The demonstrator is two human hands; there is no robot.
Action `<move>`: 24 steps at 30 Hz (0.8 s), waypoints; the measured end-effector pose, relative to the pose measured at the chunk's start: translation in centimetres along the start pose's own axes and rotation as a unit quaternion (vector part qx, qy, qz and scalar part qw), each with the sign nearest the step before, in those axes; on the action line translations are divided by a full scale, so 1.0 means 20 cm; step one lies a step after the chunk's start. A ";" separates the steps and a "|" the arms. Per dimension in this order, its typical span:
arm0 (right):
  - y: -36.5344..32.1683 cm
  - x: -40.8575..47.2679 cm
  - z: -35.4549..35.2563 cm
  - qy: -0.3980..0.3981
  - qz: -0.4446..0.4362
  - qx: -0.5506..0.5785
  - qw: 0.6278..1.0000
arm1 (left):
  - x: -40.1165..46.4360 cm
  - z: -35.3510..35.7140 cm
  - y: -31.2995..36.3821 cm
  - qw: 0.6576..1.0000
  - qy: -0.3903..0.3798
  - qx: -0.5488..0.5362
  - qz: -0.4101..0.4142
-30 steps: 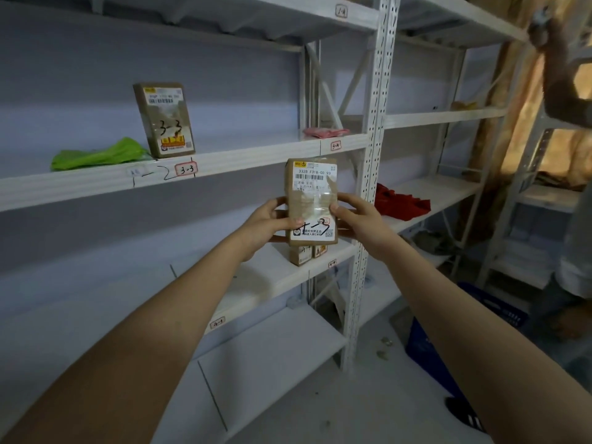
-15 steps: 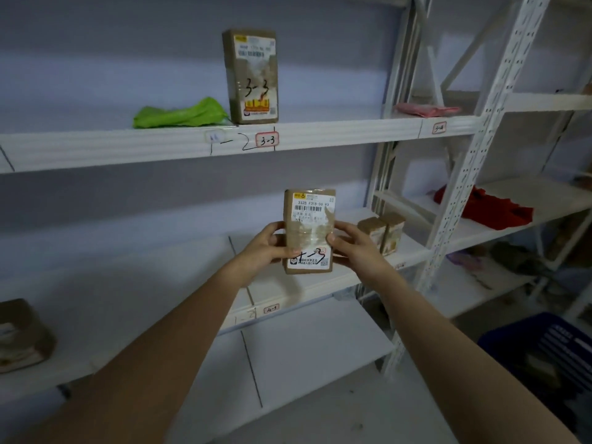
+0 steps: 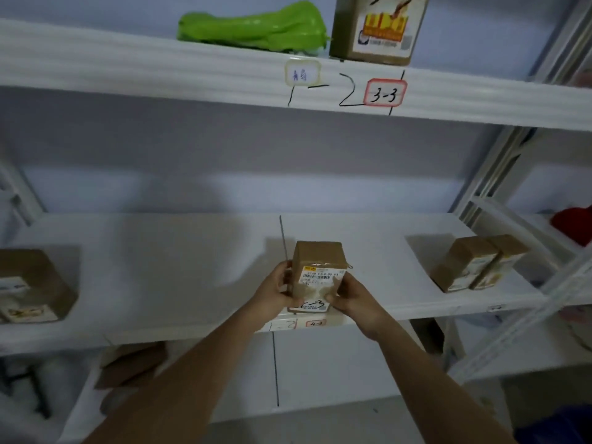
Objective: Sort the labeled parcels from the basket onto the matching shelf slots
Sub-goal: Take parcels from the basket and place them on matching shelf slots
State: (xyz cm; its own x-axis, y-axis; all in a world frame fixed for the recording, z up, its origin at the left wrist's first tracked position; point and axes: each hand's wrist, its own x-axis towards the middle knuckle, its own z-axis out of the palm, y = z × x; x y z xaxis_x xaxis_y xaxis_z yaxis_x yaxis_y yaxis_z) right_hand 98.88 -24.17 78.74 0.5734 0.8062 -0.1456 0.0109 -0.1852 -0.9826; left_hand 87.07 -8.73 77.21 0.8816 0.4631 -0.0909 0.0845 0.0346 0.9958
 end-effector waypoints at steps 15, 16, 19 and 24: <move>0.31 0.34 -0.04 0.023 -0.014 -0.082 0.996 | 0.18 0.05 -0.30 0.992 0.065 0.110 0.020; 0.31 0.35 -0.04 0.023 -0.020 -0.092 0.995 | 0.18 0.05 -0.30 0.992 0.069 0.109 0.010; 0.32 0.36 -0.04 0.019 -0.012 -0.108 0.994 | 0.20 0.07 -0.29 0.992 0.071 0.105 -0.001; 0.34 0.24 -0.02 0.042 -0.036 -0.083 0.995 | 0.07 0.08 -0.30 0.990 0.120 0.062 -0.041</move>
State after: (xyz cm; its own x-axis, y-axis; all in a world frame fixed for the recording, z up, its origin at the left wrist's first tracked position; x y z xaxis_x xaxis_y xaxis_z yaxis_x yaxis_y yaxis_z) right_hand 102.06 -21.81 71.37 0.6322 0.7725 -0.0592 0.1851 -0.2248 -0.9567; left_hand 88.65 -9.74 71.01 0.7354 0.6603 -0.1523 0.2212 -0.0215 0.9750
